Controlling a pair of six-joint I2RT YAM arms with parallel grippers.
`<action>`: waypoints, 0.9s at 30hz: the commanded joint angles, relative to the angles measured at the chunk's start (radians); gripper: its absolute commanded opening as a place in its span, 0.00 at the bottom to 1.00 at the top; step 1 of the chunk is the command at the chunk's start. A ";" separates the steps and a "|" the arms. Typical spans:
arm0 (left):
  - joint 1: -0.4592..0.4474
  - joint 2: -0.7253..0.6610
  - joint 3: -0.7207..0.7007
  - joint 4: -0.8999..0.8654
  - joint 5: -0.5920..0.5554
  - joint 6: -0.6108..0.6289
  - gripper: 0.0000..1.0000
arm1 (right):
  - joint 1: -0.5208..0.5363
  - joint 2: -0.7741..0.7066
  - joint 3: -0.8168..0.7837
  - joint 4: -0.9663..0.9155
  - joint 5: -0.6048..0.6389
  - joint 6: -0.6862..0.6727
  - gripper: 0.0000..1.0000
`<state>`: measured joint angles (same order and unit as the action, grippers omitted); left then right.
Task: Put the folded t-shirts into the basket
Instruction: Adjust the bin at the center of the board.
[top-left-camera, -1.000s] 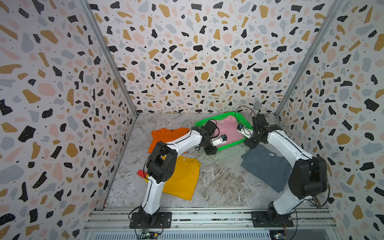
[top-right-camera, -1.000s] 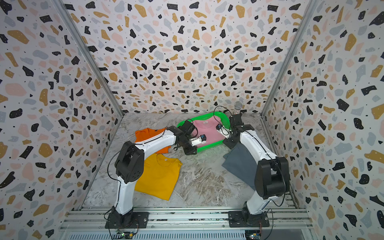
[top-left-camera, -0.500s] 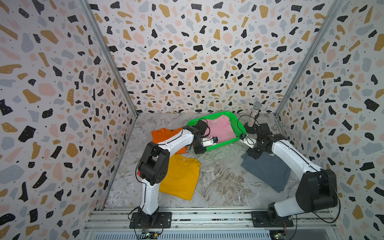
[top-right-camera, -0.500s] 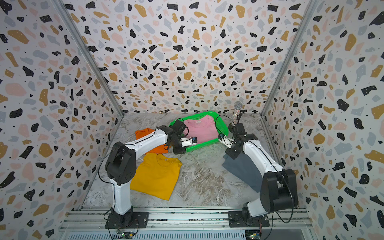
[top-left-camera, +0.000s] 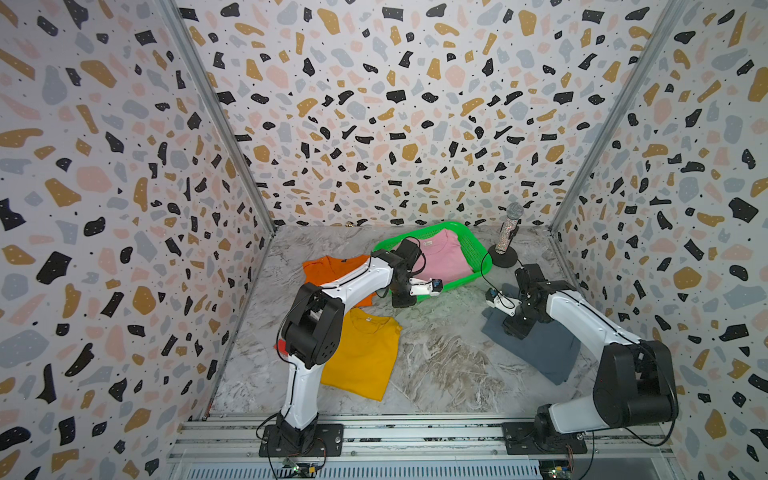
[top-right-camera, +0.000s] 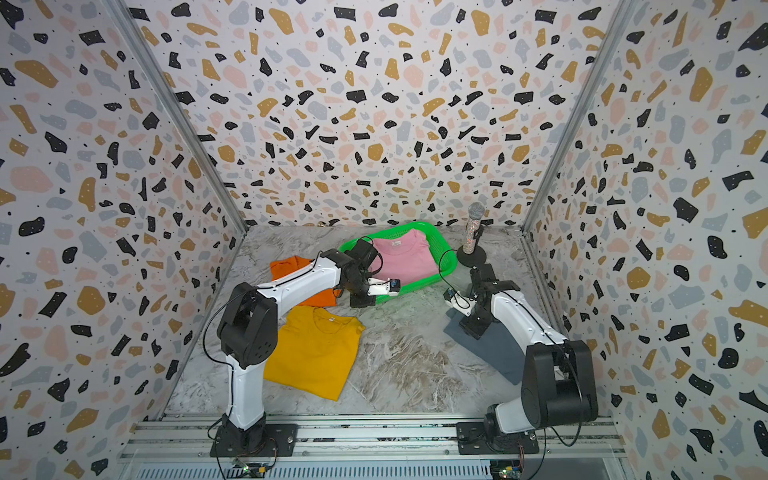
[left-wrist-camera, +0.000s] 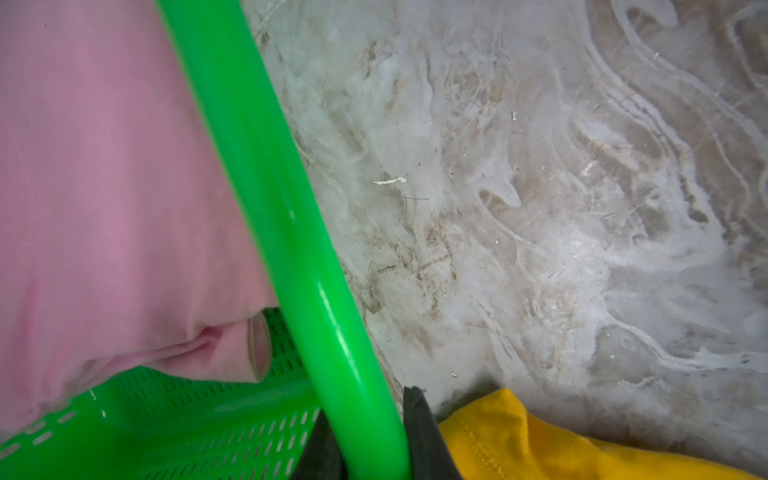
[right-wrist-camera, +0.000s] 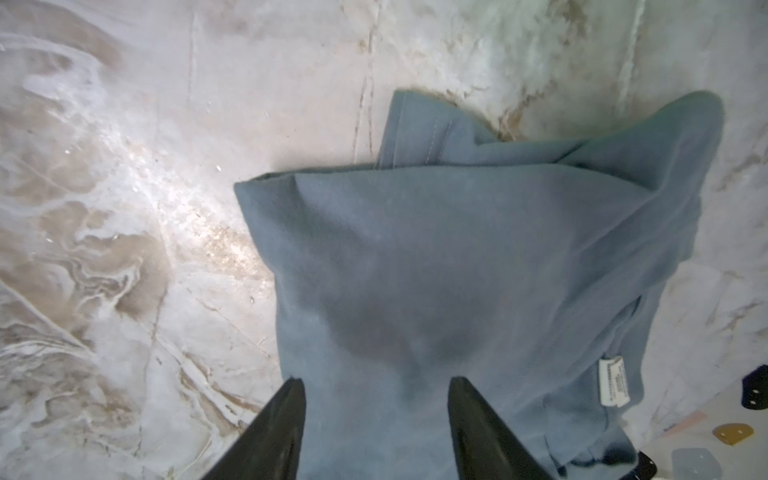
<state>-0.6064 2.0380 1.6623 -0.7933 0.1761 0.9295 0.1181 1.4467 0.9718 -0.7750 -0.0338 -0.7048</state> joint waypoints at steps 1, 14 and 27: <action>-0.008 0.036 0.041 -0.054 0.036 0.076 0.14 | -0.017 -0.002 -0.015 -0.046 -0.007 -0.044 0.60; -0.015 0.059 0.120 -0.073 0.086 0.092 0.27 | -0.016 0.074 -0.042 -0.068 -0.144 -0.146 0.68; 0.020 -0.226 -0.048 0.029 0.035 -0.198 0.54 | 0.011 0.100 -0.124 -0.009 -0.172 -0.236 0.21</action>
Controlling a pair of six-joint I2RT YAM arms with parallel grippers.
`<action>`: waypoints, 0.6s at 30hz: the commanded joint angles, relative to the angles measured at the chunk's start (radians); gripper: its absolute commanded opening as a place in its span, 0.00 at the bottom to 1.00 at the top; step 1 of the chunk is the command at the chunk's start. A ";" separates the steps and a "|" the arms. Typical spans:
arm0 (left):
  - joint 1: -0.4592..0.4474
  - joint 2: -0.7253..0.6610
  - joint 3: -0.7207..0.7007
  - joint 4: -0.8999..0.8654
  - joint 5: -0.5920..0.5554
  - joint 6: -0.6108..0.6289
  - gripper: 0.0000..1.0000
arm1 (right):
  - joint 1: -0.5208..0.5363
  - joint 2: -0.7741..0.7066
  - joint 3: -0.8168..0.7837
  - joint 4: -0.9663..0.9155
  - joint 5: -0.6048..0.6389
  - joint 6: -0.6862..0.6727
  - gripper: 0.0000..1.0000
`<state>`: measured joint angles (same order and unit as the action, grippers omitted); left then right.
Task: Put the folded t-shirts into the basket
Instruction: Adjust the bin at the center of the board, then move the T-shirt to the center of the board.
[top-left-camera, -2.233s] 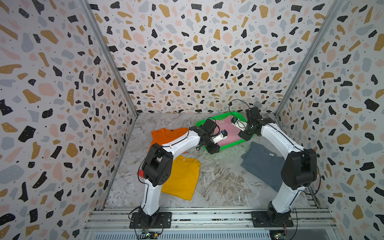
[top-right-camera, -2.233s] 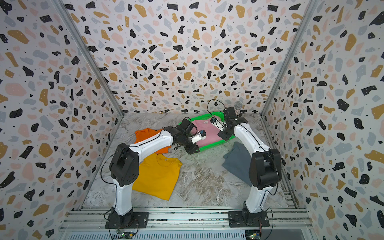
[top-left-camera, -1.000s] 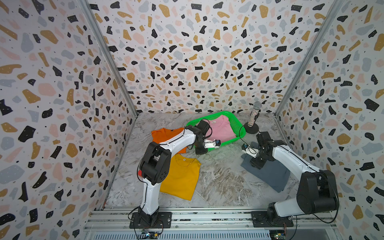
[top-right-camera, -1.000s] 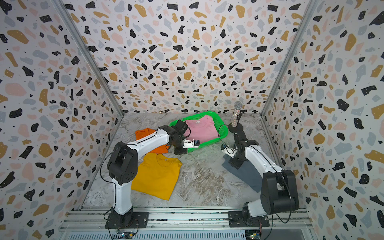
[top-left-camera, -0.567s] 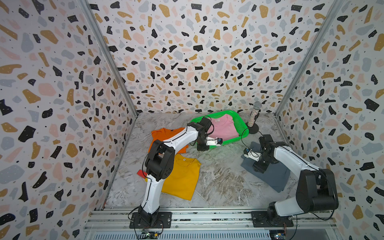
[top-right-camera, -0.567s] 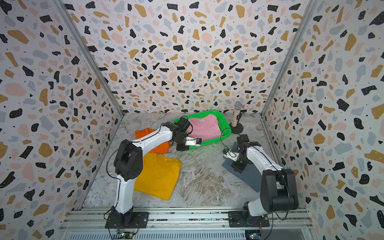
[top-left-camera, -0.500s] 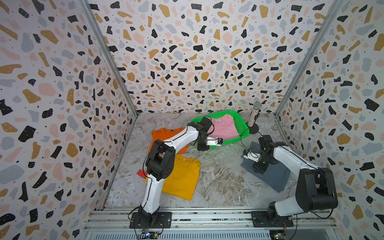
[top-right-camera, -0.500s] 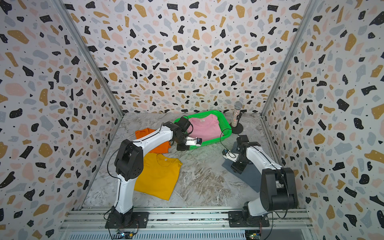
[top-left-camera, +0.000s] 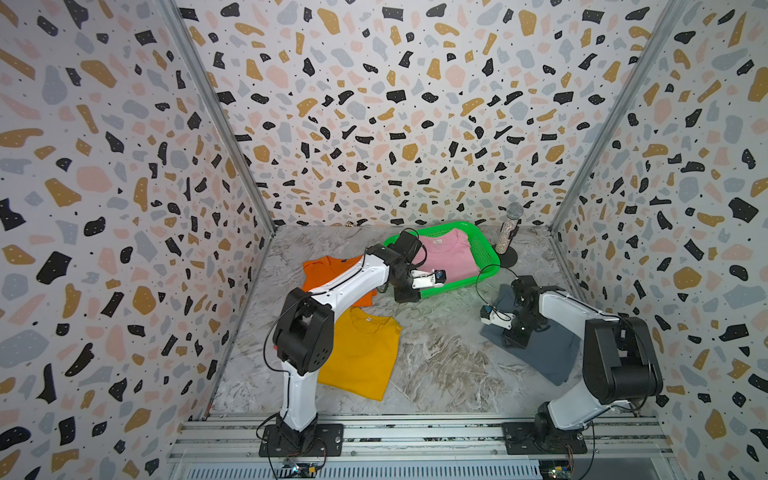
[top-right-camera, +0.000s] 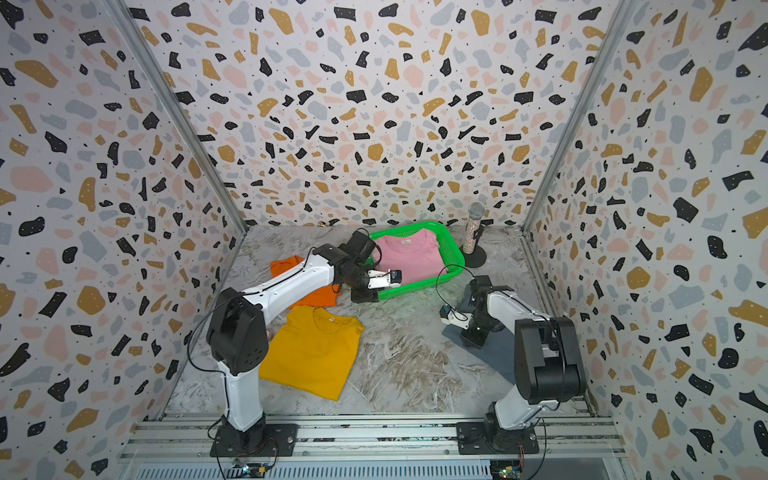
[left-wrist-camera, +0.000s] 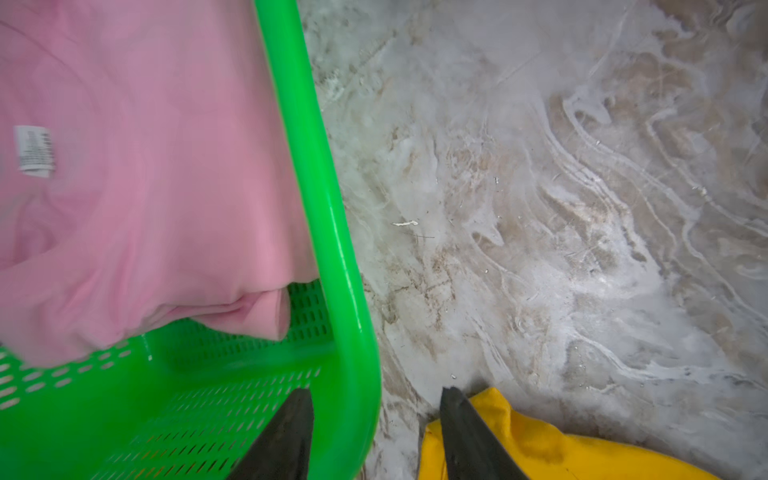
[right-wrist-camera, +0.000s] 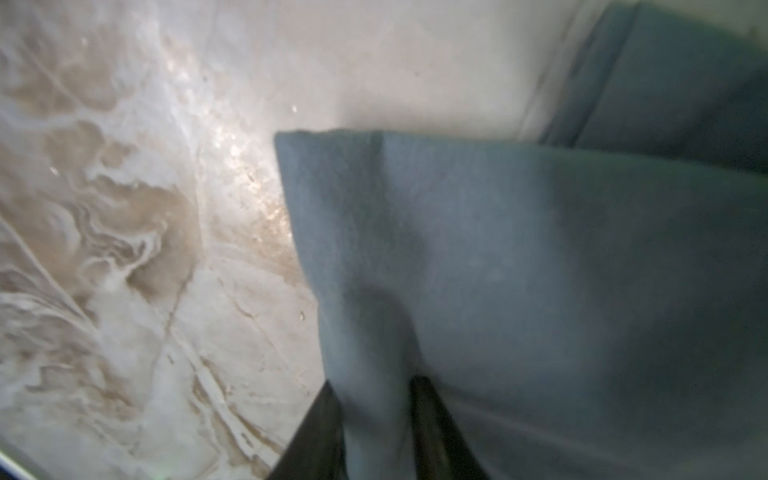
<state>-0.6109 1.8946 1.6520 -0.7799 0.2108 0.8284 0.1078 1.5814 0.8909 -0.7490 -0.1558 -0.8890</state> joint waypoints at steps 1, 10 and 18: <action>0.037 -0.110 -0.058 0.016 0.006 -0.125 0.54 | 0.034 -0.045 -0.056 -0.037 -0.059 -0.066 0.17; 0.173 -0.340 -0.293 0.029 0.015 -0.304 0.56 | 0.373 -0.079 -0.082 -0.080 -0.062 -0.083 0.10; 0.187 -0.483 -0.460 0.044 0.041 -0.342 0.71 | 0.691 -0.063 0.017 -0.173 -0.093 0.009 0.36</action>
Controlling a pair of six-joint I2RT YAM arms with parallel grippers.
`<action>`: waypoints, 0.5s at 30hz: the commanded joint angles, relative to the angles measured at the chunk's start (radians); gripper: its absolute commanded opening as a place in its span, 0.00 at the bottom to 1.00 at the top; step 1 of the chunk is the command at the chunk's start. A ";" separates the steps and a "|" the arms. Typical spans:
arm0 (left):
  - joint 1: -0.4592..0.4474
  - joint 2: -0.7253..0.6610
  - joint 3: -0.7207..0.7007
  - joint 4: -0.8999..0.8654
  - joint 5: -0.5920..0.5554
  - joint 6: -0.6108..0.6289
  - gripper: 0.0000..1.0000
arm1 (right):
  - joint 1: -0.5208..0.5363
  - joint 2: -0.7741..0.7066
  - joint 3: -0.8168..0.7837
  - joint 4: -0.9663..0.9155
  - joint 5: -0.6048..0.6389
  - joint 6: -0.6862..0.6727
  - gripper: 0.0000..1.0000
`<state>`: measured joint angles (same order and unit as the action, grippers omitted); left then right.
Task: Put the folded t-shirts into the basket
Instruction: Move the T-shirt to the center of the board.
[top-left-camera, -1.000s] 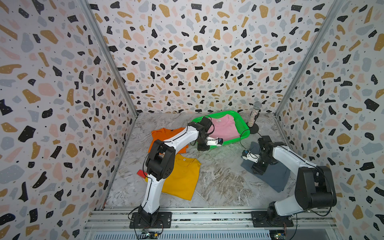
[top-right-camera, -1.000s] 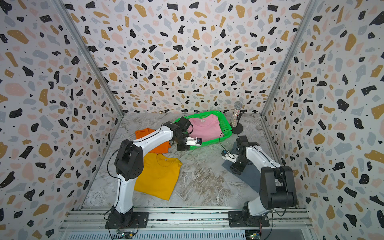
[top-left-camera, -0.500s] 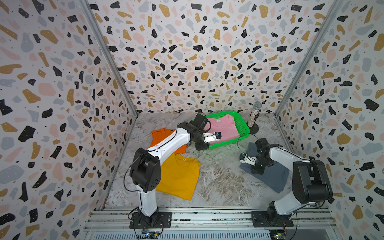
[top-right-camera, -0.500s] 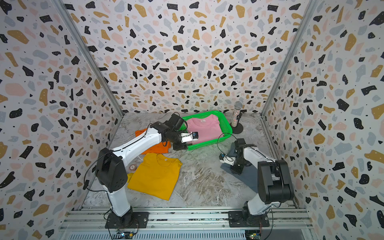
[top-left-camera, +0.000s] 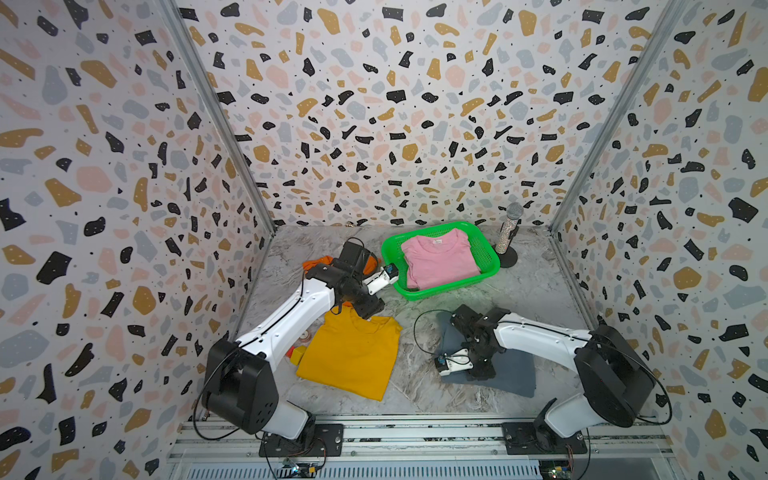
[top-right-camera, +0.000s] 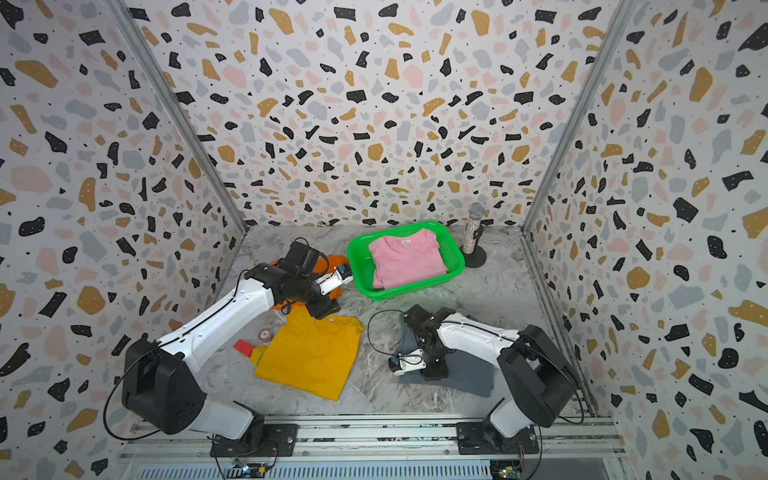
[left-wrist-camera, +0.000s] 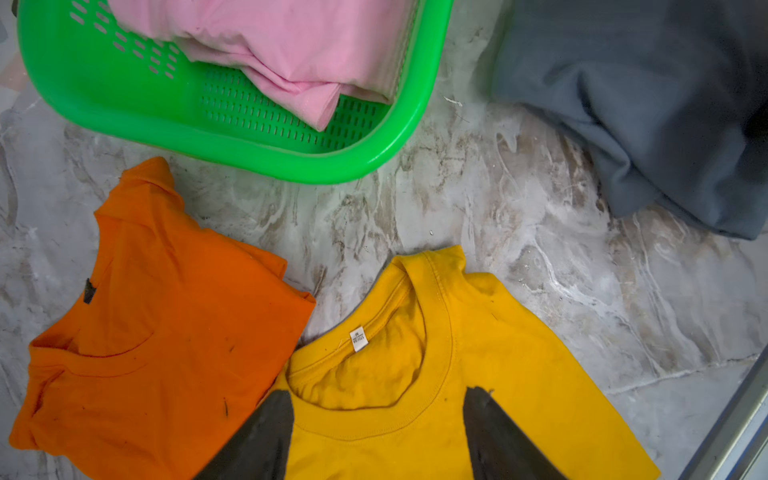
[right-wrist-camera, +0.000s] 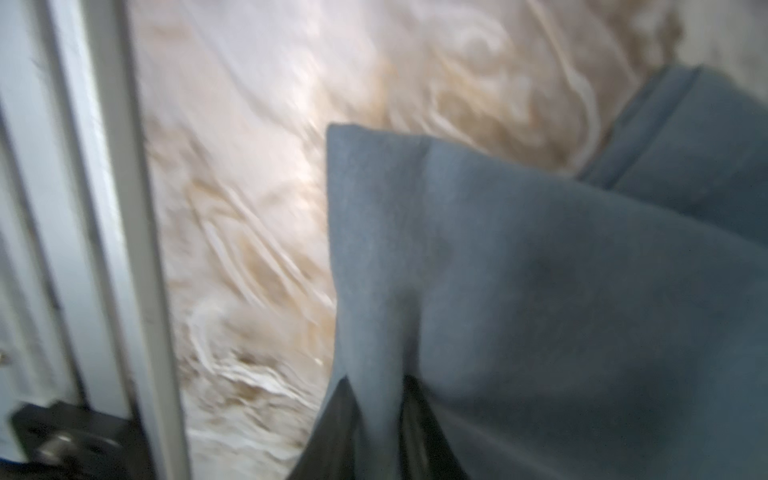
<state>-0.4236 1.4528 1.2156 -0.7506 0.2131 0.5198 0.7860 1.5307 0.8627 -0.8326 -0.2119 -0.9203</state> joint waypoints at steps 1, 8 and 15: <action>-0.001 -0.049 -0.034 0.008 0.065 -0.036 0.72 | 0.013 -0.028 0.051 -0.092 -0.037 0.049 0.42; -0.058 -0.051 -0.114 0.067 0.209 -0.095 0.73 | -0.105 -0.183 0.051 -0.097 -0.151 0.122 0.62; -0.238 0.077 -0.072 0.150 0.152 -0.133 0.75 | -0.466 -0.208 0.047 -0.090 -0.222 0.149 0.67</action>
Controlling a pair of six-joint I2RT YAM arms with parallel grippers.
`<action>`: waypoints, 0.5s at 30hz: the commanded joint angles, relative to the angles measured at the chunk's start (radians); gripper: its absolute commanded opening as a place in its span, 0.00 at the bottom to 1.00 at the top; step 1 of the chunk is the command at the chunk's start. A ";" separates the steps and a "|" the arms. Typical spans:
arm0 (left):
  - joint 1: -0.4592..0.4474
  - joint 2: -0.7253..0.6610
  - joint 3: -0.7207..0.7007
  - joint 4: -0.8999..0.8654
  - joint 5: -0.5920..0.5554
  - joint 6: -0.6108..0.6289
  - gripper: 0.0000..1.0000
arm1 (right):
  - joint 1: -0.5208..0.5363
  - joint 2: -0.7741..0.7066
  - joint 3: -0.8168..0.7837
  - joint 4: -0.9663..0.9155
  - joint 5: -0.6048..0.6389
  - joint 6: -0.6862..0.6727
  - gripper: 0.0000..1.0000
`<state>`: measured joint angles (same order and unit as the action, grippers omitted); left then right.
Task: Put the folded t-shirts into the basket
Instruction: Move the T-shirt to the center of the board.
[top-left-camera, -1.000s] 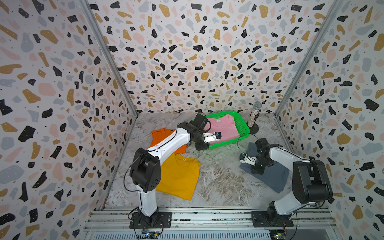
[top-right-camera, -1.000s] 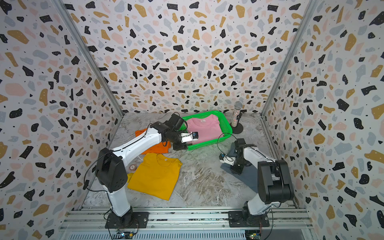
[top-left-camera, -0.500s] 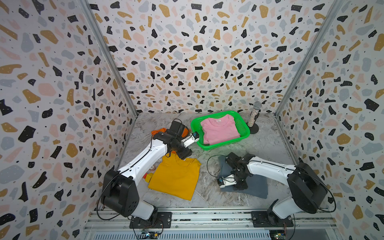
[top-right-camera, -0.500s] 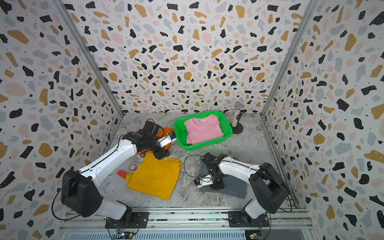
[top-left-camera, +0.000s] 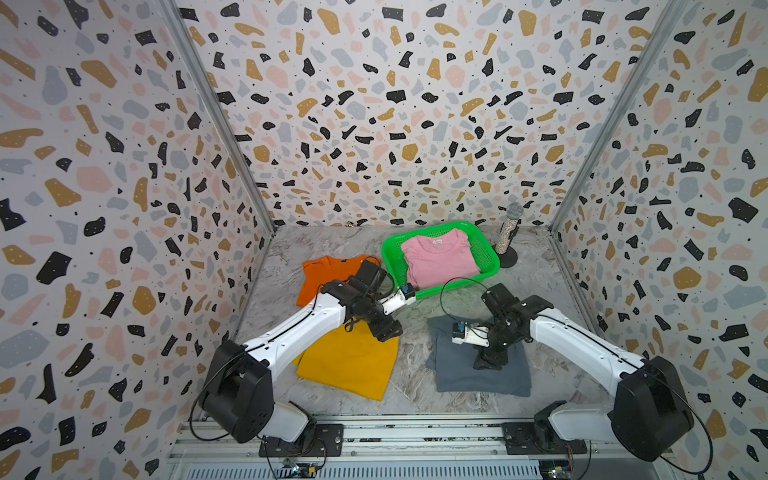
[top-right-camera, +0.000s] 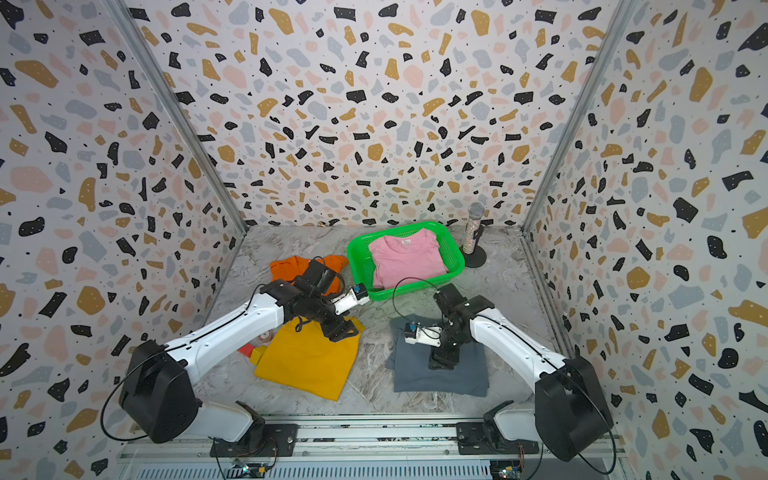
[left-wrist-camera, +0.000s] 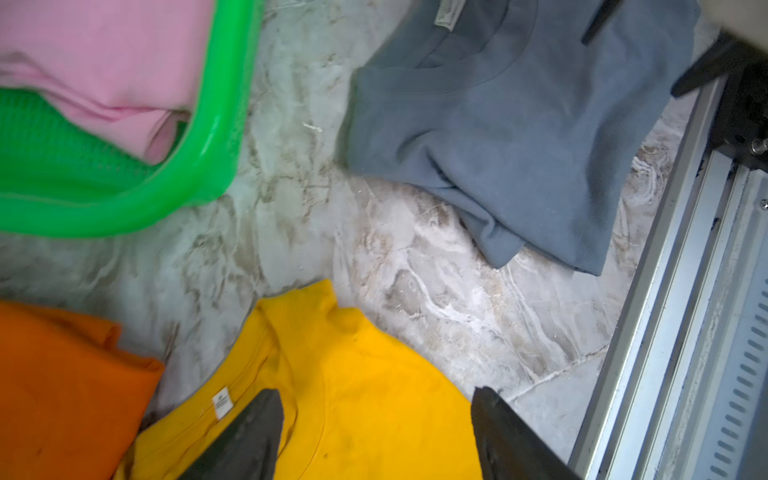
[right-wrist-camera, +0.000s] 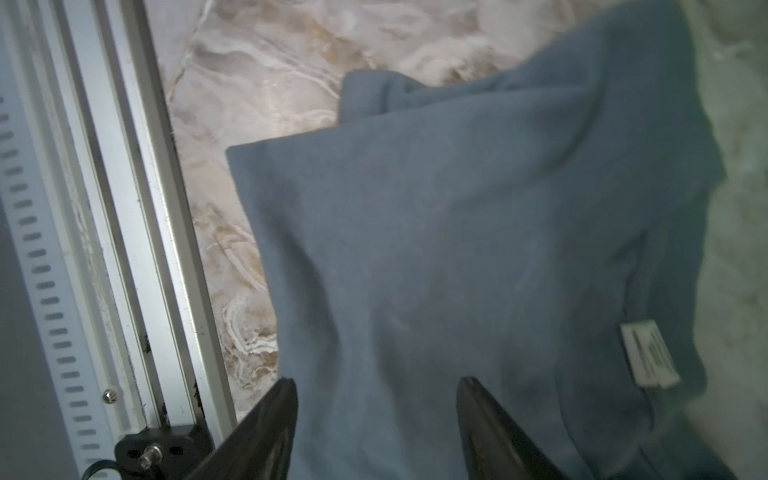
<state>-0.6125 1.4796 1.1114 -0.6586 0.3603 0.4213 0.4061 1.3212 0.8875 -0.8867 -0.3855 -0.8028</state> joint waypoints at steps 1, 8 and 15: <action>-0.074 0.075 0.045 0.070 -0.008 -0.046 0.75 | -0.144 0.010 0.031 -0.033 -0.051 0.040 0.68; -0.190 0.267 0.161 0.151 -0.115 -0.127 0.76 | -0.427 0.165 0.118 0.047 0.075 0.203 0.72; -0.216 0.431 0.285 0.191 -0.147 -0.202 0.78 | -0.461 0.287 0.146 0.112 0.153 0.257 0.72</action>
<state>-0.8207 1.8606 1.3453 -0.5011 0.2417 0.2684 -0.0544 1.5909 1.0035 -0.7792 -0.2630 -0.5919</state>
